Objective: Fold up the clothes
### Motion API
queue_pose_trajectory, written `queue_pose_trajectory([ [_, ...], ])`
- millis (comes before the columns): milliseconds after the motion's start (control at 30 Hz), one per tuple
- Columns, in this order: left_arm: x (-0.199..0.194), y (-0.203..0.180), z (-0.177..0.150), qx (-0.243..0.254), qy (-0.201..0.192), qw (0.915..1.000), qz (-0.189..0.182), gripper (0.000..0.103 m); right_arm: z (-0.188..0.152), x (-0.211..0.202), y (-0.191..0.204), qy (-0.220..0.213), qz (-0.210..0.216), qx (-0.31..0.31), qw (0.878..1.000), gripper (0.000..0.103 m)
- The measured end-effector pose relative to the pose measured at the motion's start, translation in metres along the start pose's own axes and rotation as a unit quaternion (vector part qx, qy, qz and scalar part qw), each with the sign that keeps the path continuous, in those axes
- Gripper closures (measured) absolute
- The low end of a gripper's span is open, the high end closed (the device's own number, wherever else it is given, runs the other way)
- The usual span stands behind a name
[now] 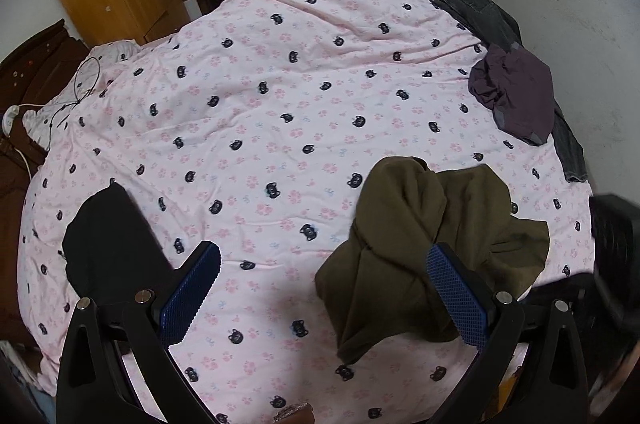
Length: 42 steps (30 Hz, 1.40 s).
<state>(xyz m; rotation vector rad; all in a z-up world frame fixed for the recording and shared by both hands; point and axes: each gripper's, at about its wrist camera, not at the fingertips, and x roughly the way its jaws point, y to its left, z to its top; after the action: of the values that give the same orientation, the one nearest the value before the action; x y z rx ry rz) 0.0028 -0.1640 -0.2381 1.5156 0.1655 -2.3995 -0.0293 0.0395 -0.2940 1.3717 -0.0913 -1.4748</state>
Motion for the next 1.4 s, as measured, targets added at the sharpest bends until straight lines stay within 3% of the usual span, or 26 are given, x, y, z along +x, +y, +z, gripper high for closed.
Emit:
queue_pose_trajectory([
  [133,-0.002,0.013,-0.006,-0.004,0.003,1.0000,0.006,0.000,-0.001,0.030,0.023,0.007,-0.048,-0.017,0.999,0.102],
  [233,-0.002,0.018,-0.011,-0.005,0.005,1.0000,0.006,0.000,0.001,0.021,-0.001,-0.026,-0.100,0.023,0.994,0.096],
  [267,-0.001,0.018,-0.012,-0.003,0.005,1.0000,0.007,0.000,0.004,0.013,-0.010,-0.040,-0.133,0.030,0.990,0.082],
  [300,-0.001,0.018,-0.013,-0.001,0.005,1.0000,0.007,0.000,0.007,0.009,-0.018,-0.046,-0.158,0.037,0.986,0.047],
  [333,0.000,0.018,-0.015,-0.001,0.006,1.0000,0.006,0.000,0.010,0.005,-0.025,-0.051,-0.182,0.042,0.981,0.029],
  [367,0.000,0.019,-0.017,-0.002,0.007,1.0000,0.006,0.001,0.015,-0.001,-0.033,-0.061,-0.215,0.046,0.974,0.020],
  [533,0.004,0.025,-0.024,-0.014,0.013,0.9998,0.001,0.001,0.033,0.010,-0.059,-0.047,-0.274,0.035,0.960,0.020],
  [700,0.008,0.040,-0.032,-0.017,0.017,0.9997,0.008,0.001,0.017,0.086,-0.036,0.001,-0.302,-0.004,0.953,0.022],
  [900,0.014,0.062,-0.042,-0.026,0.023,0.9993,0.012,0.001,-0.029,0.185,0.012,0.055,-0.393,-0.069,0.915,0.022],
  [1000,0.015,0.071,-0.047,-0.027,0.026,0.9992,0.014,0.001,-0.041,0.202,0.030,0.056,-0.427,-0.104,0.896,0.022],
  [1033,0.015,0.074,-0.048,-0.027,0.026,0.9992,0.015,0.001,-0.041,0.204,0.033,0.048,-0.444,-0.110,0.888,0.022],
  [1100,0.016,0.079,-0.050,-0.029,0.027,0.9991,0.015,0.001,-0.032,0.205,0.034,0.031,-0.503,-0.140,0.852,0.021],
  [1133,0.017,0.081,-0.050,-0.029,0.027,0.9991,0.016,0.001,-0.027,0.206,0.034,0.023,-0.532,-0.155,0.832,0.020],
  [1200,0.017,0.084,-0.051,-0.030,0.027,0.9990,0.015,0.001,-0.011,0.208,0.026,0.013,-0.602,-0.183,0.777,0.019],
  [1267,0.017,0.087,-0.051,-0.032,0.026,0.9991,0.014,0.001,0.008,0.194,0.013,0.007,-0.624,-0.172,0.762,0.019],
  [1333,0.016,0.088,-0.051,-0.031,0.025,0.9991,0.012,0.001,0.027,0.160,0.000,-0.012,-0.613,-0.122,0.781,0.019],
  [1400,0.016,0.088,-0.051,-0.029,0.024,0.9992,0.010,0.001,0.040,0.117,-0.011,-0.041,-0.578,-0.064,0.812,0.019],
])
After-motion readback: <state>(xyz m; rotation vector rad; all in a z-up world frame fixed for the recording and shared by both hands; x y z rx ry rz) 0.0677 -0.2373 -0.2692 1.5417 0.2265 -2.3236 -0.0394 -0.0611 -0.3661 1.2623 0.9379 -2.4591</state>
